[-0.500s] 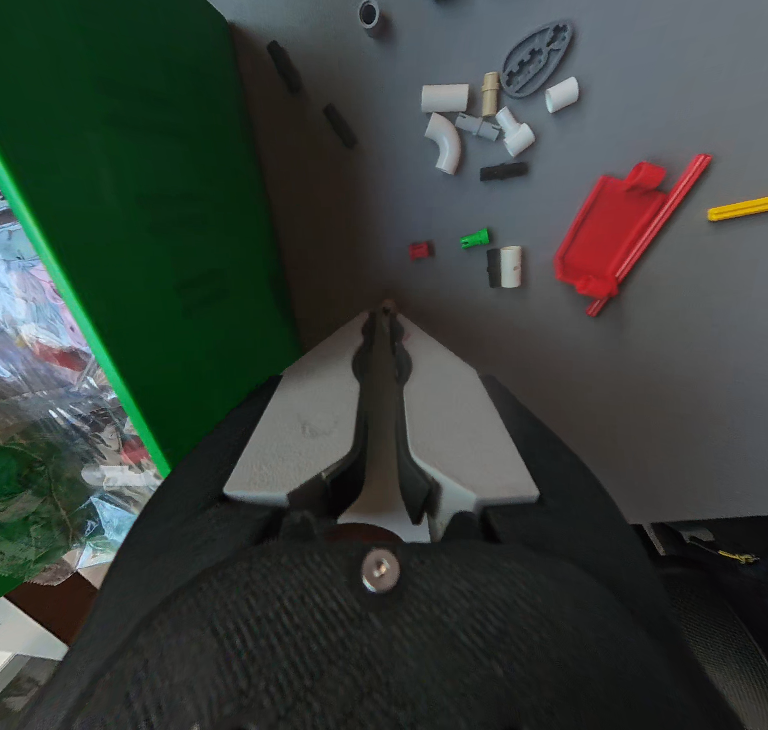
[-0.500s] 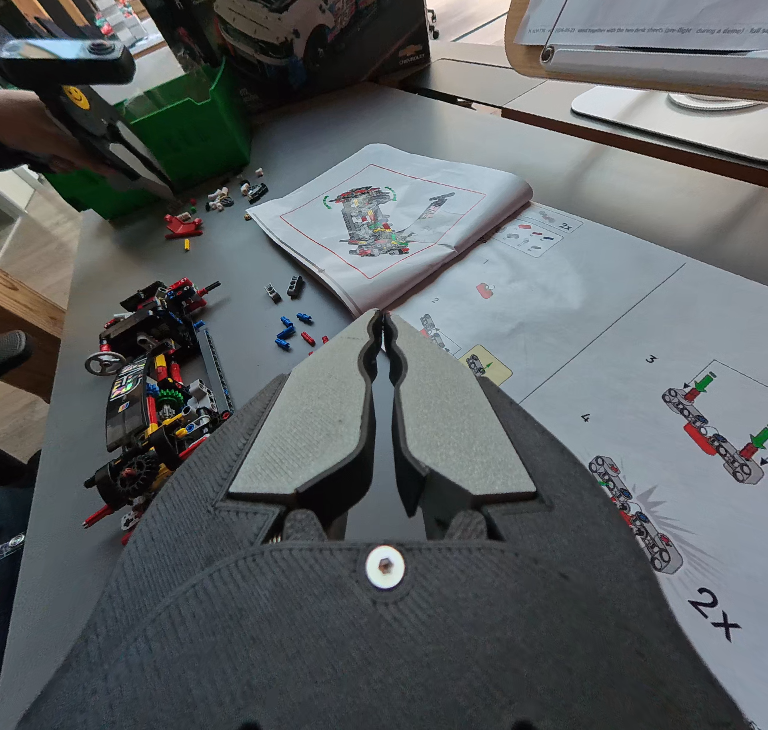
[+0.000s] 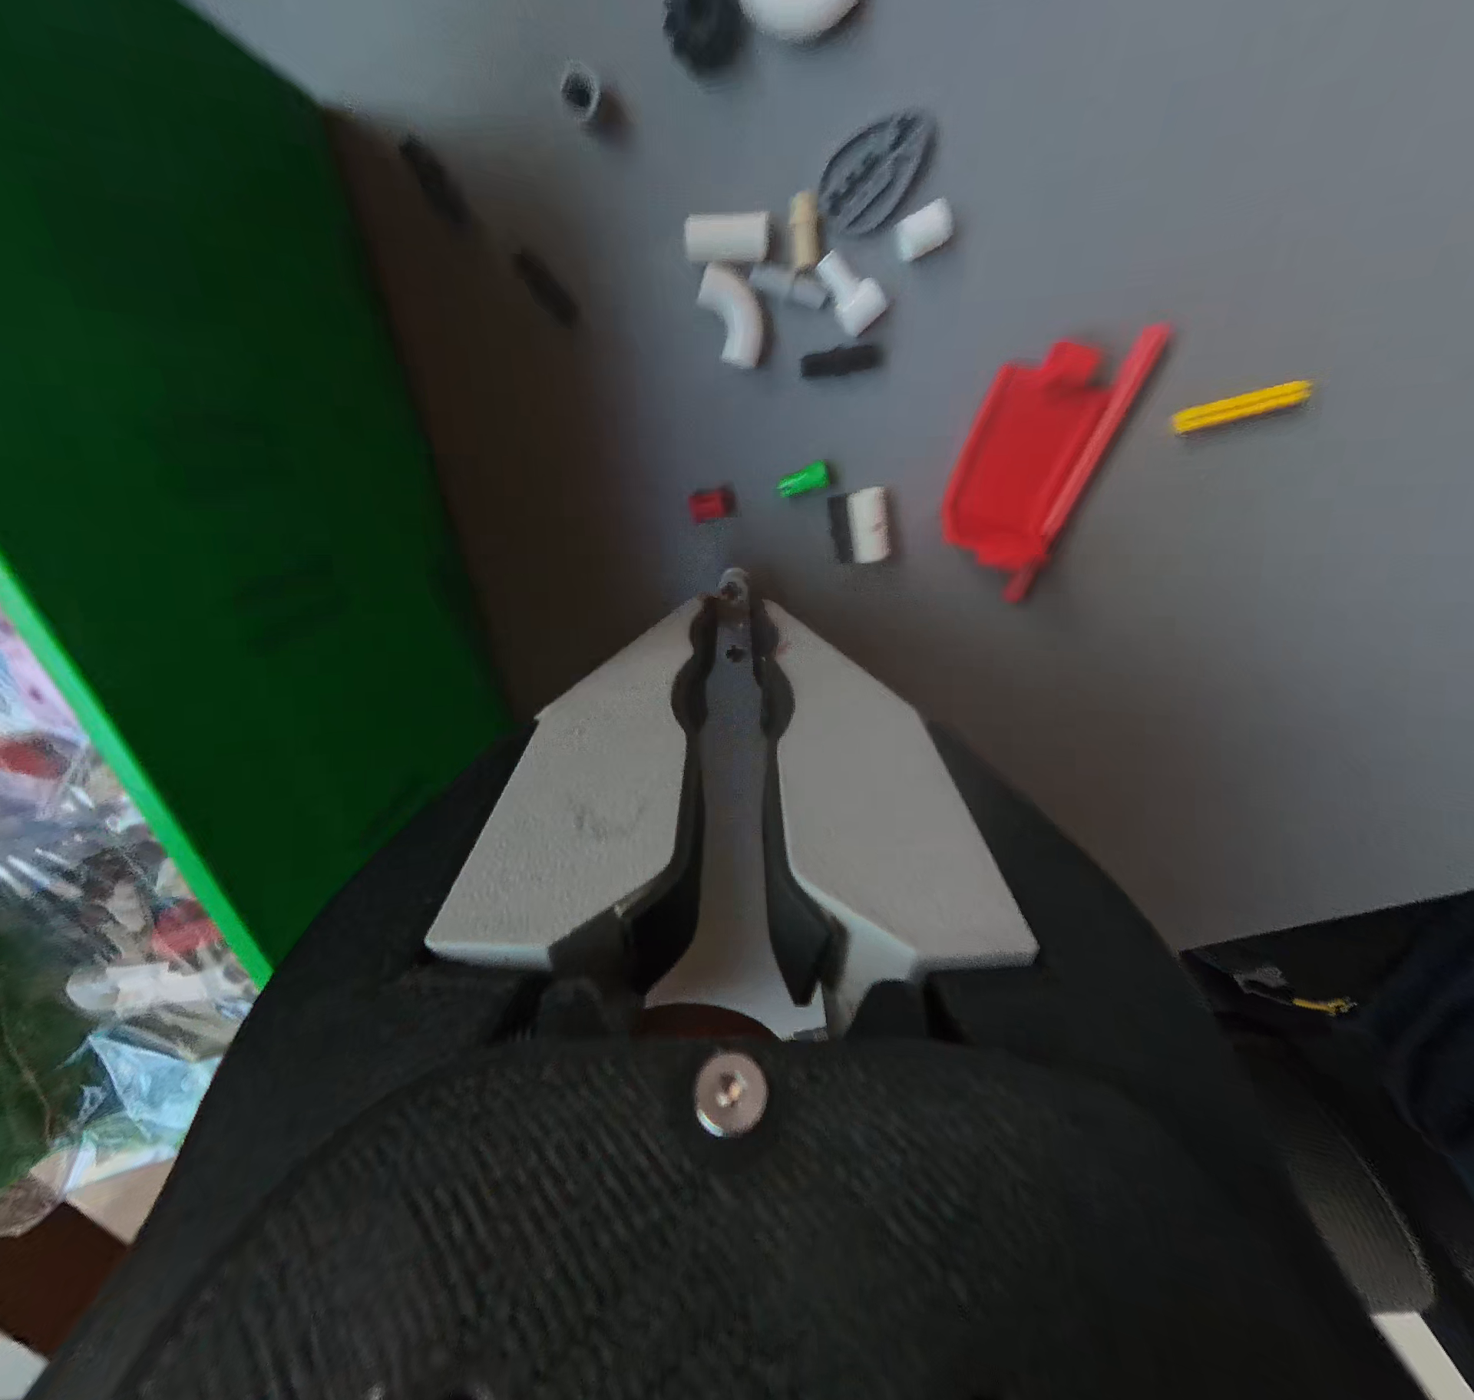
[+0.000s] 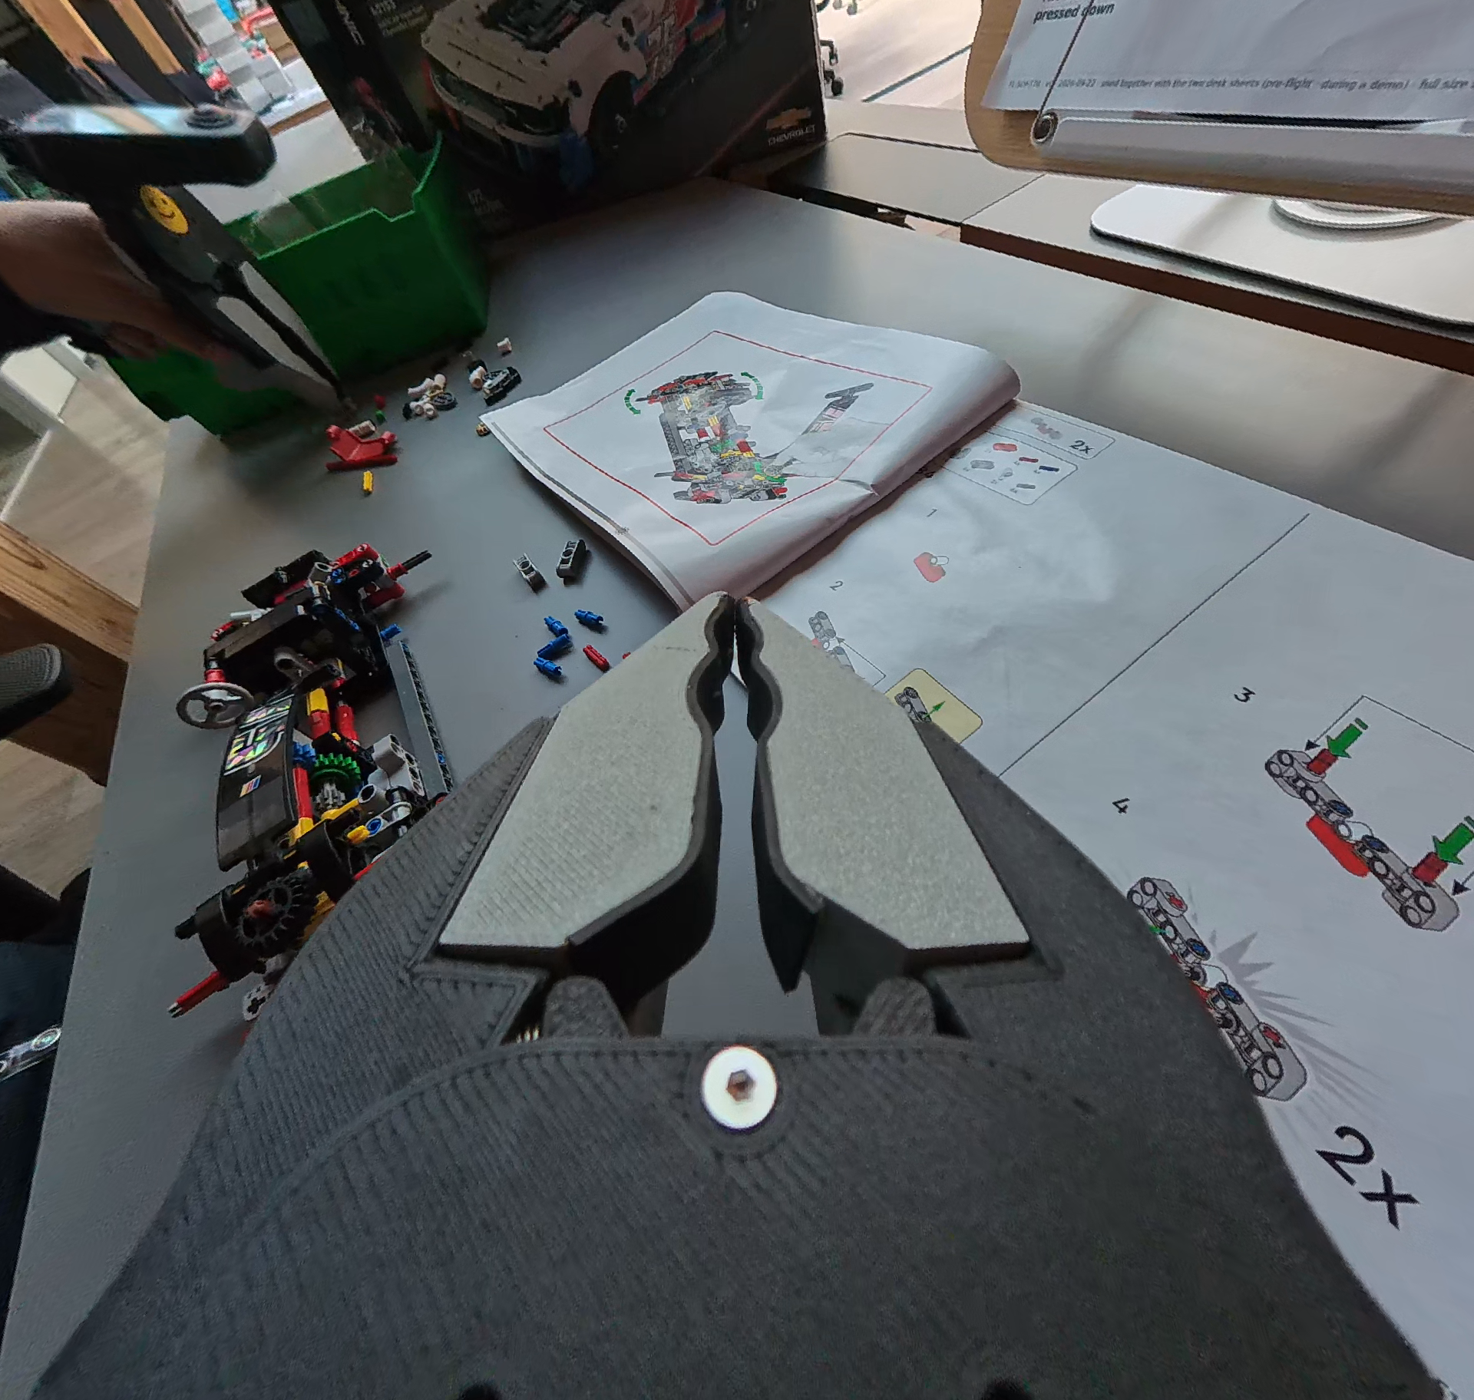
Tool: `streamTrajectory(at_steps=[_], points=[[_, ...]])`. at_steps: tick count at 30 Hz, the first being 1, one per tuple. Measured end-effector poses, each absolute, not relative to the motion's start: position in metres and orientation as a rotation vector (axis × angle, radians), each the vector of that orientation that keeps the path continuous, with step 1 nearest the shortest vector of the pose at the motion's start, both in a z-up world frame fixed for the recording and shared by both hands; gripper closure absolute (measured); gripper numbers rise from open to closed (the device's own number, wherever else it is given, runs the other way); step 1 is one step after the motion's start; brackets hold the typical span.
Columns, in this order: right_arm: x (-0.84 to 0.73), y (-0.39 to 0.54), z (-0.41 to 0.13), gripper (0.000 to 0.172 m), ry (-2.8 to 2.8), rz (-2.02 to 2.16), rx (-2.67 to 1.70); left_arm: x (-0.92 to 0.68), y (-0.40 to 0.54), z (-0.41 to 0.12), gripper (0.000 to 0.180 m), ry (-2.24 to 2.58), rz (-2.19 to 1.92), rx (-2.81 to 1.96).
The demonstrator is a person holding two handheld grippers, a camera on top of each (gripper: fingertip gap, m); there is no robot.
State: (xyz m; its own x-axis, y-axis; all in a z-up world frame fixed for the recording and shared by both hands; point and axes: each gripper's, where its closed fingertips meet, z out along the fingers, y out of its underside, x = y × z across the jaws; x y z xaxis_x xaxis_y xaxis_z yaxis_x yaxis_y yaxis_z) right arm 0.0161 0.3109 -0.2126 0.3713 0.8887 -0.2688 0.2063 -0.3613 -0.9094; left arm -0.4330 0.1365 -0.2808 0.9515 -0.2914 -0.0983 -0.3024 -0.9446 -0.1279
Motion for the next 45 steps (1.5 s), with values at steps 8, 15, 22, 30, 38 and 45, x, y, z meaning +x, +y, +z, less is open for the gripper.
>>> streamTrajectory(at_steps=[8,15,22,30,38,45], points=[[0.012,0.309,-0.220,0.172,-0.989,1.011,-1.818,-0.269,0.205,-0.228,0.176,0.977,-0.060,-2.536],[0.016,0.313,-0.219,0.172,-0.965,1.024,-1.818,-0.180,0.242,-0.254,0.175,1.297,-0.037,-2.386],[0.017,0.312,-0.213,0.172,-0.962,1.030,-1.801,-0.164,0.242,-0.290,0.175,1.372,-0.062,-2.441],[0.018,0.312,-0.212,0.172,-0.959,1.030,-1.797,-0.174,0.240,-0.277,0.166,1.306,-0.072,-2.452],[0.018,0.312,-0.212,0.172,-0.958,1.030,-1.796,-0.318,0.259,-0.224,0.169,0.939,0.317,-2.588],[0.016,0.311,-0.215,0.172,-0.971,1.021,-1.805,-0.366,0.248,-0.243,0.169,0.875,0.216,-2.686]])
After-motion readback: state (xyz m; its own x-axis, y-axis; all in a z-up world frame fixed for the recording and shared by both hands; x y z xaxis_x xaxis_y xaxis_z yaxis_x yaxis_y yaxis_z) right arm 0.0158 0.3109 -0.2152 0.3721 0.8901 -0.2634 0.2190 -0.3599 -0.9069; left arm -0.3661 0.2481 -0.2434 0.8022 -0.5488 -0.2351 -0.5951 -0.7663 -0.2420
